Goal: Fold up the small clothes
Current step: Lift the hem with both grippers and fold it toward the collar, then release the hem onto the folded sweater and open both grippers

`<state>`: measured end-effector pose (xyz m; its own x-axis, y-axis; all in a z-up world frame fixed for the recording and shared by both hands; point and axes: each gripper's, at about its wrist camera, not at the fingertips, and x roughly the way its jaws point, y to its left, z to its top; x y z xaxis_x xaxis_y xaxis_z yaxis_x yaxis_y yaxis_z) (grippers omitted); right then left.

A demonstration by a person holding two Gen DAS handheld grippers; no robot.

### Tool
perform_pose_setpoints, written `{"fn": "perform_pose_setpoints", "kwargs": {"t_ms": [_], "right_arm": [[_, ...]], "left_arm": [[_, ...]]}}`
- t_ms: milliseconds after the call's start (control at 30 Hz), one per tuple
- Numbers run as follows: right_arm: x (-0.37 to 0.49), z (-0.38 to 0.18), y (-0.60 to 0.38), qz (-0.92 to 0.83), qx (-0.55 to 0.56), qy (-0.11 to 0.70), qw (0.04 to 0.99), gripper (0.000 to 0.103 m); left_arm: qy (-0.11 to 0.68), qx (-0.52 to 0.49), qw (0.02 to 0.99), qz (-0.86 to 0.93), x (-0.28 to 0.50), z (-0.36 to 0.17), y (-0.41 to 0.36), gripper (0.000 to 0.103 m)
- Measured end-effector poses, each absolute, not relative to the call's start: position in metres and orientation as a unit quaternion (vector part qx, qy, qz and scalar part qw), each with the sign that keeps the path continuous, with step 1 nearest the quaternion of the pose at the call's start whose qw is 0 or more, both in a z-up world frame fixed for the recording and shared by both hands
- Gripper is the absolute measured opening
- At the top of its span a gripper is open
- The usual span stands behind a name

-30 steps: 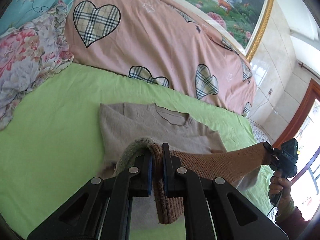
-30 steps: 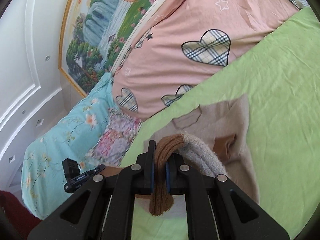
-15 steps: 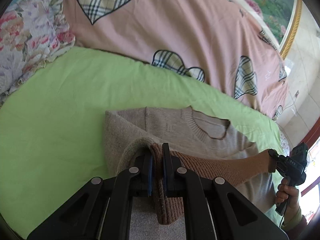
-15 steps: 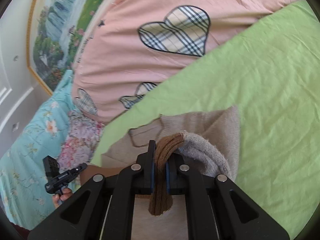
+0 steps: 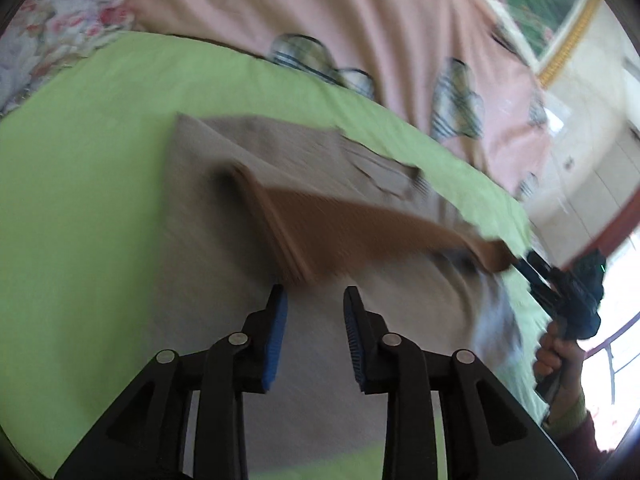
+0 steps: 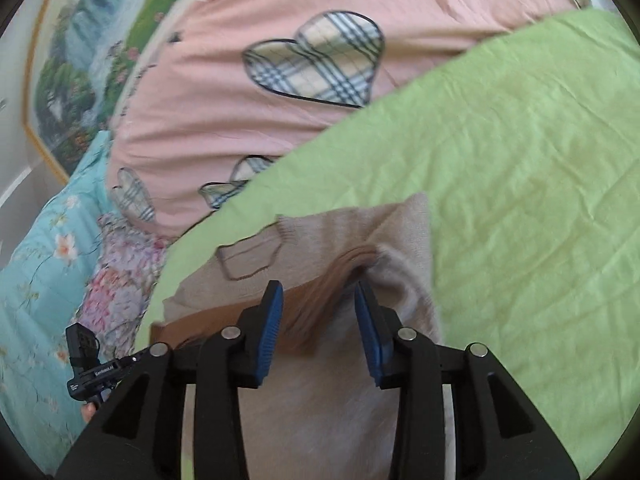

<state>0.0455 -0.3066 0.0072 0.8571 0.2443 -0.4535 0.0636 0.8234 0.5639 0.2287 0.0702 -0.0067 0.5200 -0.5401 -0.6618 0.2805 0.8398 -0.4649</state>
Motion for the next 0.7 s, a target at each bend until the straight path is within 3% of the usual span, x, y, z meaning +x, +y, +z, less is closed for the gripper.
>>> {"fn": "perform_pose_setpoints", "kwargs": {"t_ms": [167,300,433,700], "right_arm": [[0.069,-0.021,-0.208,0.196,0.184,0.383,0.884,0.039],[0.106,-0.047,-0.189,0.192,0.148,0.447,0.861,0.039],[0.133,-0.051,-0.233,0.116,0.174,0.440,0.873,0.039],[0.127,-0.040,-0.326,-0.038,0.277,0.334,0.900,0.044]], "left_arm": [[0.460,-0.065,0.836,-0.291,0.224,-0.016,-0.006,0.034],[0.471,-0.041,0.831,-0.292,0.260,-0.021,-0.017,0.034],[0.470,-0.038,0.852,-0.229,0.307,-0.018,0.009,0.034],[0.441,-0.183,0.863,-0.162,0.349,-0.019,0.085,0.028]]}}
